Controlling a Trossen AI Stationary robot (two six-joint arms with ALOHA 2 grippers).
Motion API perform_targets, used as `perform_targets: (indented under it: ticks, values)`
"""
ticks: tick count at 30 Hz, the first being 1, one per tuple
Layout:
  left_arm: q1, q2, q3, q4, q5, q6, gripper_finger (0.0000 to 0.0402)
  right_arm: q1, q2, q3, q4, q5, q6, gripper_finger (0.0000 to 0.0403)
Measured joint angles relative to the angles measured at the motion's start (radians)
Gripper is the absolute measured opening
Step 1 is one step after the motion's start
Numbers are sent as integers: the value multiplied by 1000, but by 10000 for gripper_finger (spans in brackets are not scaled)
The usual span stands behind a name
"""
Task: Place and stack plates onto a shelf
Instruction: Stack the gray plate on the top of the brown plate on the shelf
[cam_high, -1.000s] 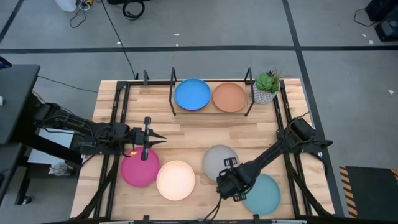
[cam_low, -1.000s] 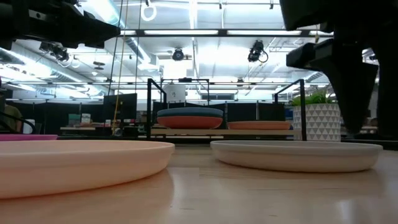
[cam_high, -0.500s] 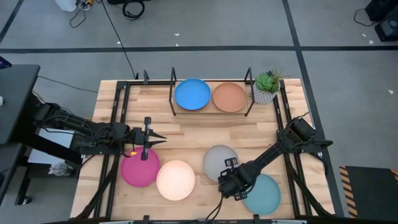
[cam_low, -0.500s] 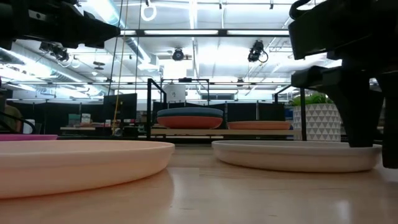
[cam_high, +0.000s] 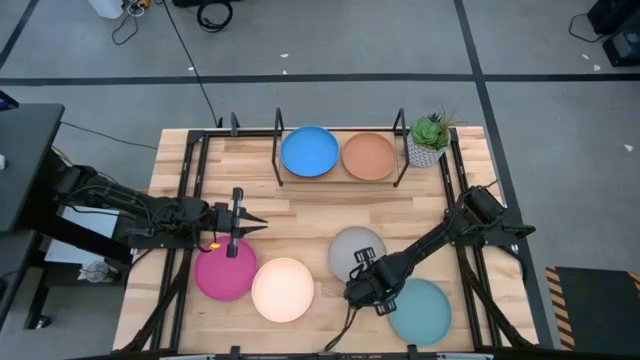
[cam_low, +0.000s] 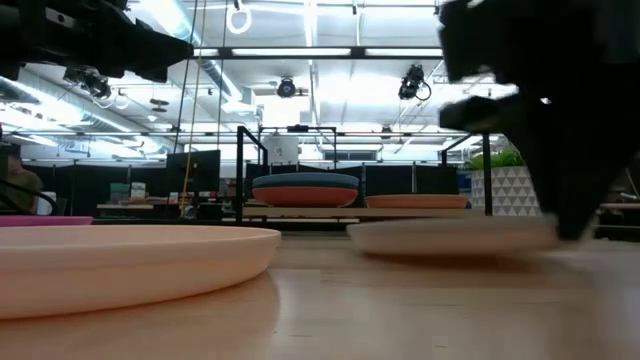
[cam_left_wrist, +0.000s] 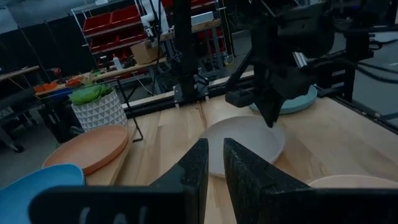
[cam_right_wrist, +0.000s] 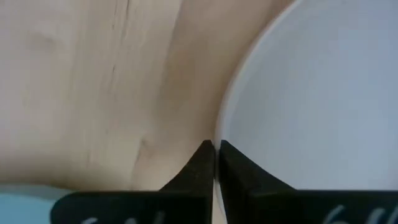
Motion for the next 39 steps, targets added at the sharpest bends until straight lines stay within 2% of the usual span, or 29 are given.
perform_targets:
  ticks: [8, 13, 19, 26, 32, 39]
  values:
    - [0, 0, 0, 0, 0, -33, 57, -58, 0, 203, -285, 34, -91, 13]
    - [0, 0, 0, 0, 0, -33, 57, -96, 0, 291, -486, 145, -92, 17]
    - [0, 0, 0, 0, 0, -82, 57, -182, 0, 299, -638, 277, -92, 17]
    - [0, 0, 0, 0, 0, -85, 57, -343, -28, 298, -614, 317, -160, 18]
    - [0, 0, 0, -1, 0, -85, 57, -472, -99, 298, -597, 345, -163, 18]
    - [0, 0, 0, -1, 0, -80, 57, -614, -231, 146, -439, 327, -223, 18]
